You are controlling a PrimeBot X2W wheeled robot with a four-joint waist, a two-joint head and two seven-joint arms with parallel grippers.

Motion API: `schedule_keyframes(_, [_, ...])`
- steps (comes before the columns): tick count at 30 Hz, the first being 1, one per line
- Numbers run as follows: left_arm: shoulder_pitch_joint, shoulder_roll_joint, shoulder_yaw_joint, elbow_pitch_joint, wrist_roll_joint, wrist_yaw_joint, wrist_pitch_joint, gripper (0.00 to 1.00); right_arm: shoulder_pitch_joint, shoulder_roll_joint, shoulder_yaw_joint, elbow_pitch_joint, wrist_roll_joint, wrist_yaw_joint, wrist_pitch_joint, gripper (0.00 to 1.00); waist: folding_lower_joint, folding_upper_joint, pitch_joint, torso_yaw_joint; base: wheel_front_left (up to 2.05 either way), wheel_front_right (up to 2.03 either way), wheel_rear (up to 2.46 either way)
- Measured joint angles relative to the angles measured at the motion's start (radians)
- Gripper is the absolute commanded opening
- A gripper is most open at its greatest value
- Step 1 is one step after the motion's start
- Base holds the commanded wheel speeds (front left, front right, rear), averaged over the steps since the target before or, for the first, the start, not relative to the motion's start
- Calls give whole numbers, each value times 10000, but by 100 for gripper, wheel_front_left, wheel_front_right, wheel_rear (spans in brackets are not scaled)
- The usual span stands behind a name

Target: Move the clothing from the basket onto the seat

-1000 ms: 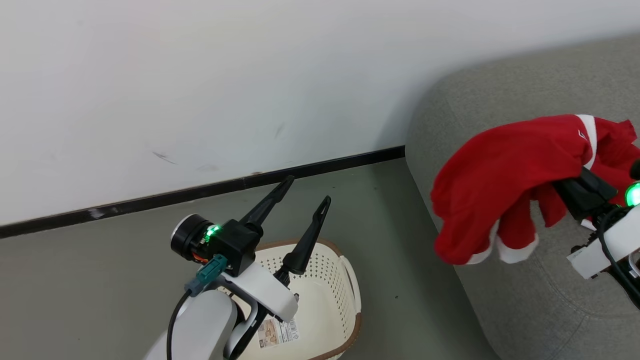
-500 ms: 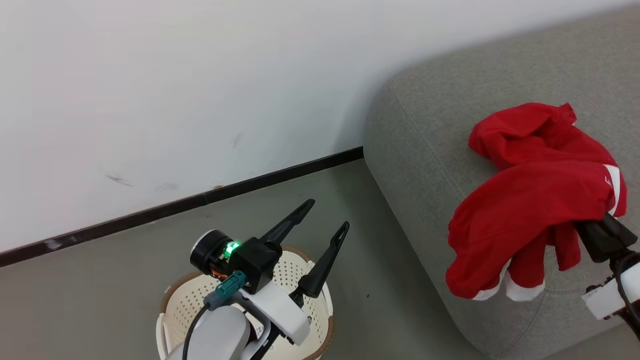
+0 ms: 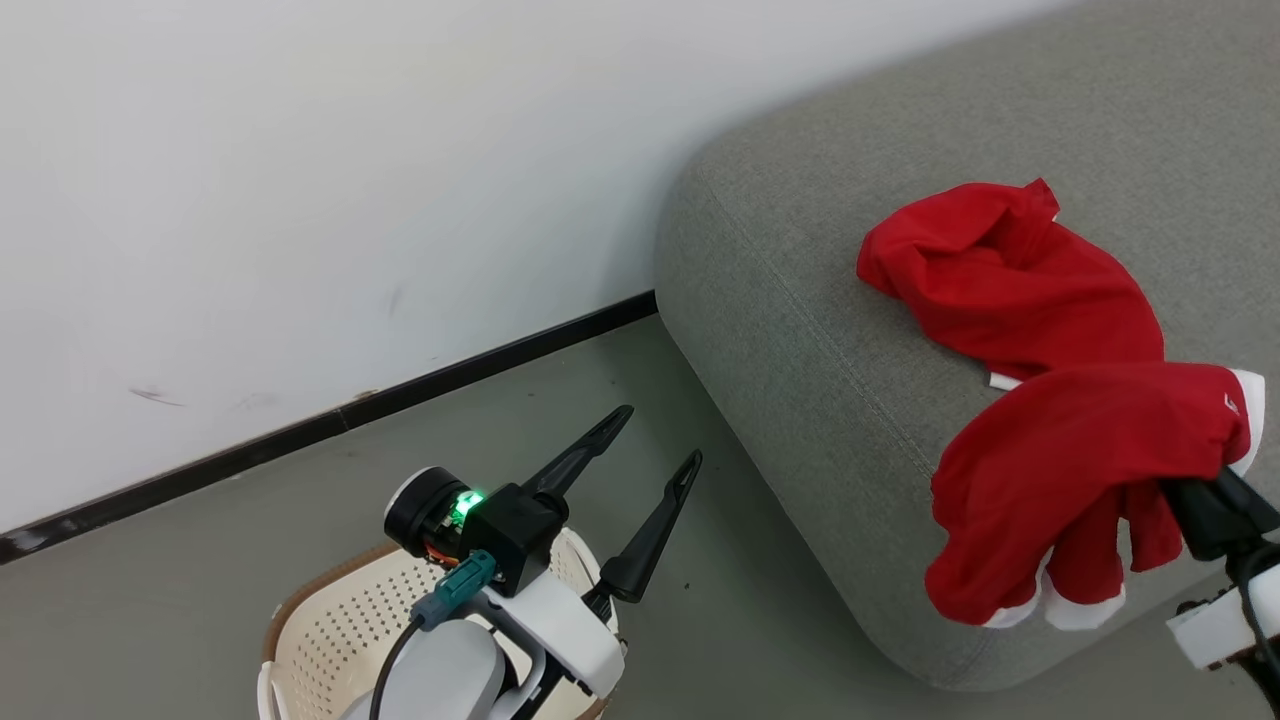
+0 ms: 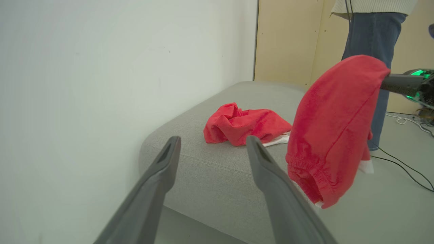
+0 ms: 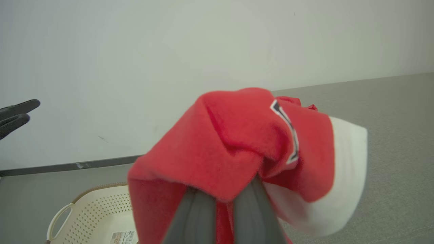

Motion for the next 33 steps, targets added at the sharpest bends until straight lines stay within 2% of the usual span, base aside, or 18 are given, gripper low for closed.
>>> schedule_keyframes(3, [35,2,42,-90,54,132,0,100,-336,-12,-311,194,-19,0,0,0,0,0,132,-86,0,0,0])
schedule_keyframes(9, [39,10,125,-435,280,391,0,100,-2057,-96,-1442,1009,422,0,0,0,0,0,510,-121,0,0,0])
schedule_keyframes(20, [-154,27,-117,-1074,740,579,94,100,-4803,-383,-2499,2794,748,-2,378,0,-1,0,1402,132,0,0,0])
schedule_keyframes(24, [-425,27,-205,-1450,943,662,188,100,-5776,-811,-2679,3609,573,-2,564,0,0,0,1852,326,0,0,0])
schedule_keyframes(33, [-761,31,-364,-1948,1375,823,456,100,-6871,-1135,-2972,5058,299,-2,570,0,0,0,2648,777,0,0,0])
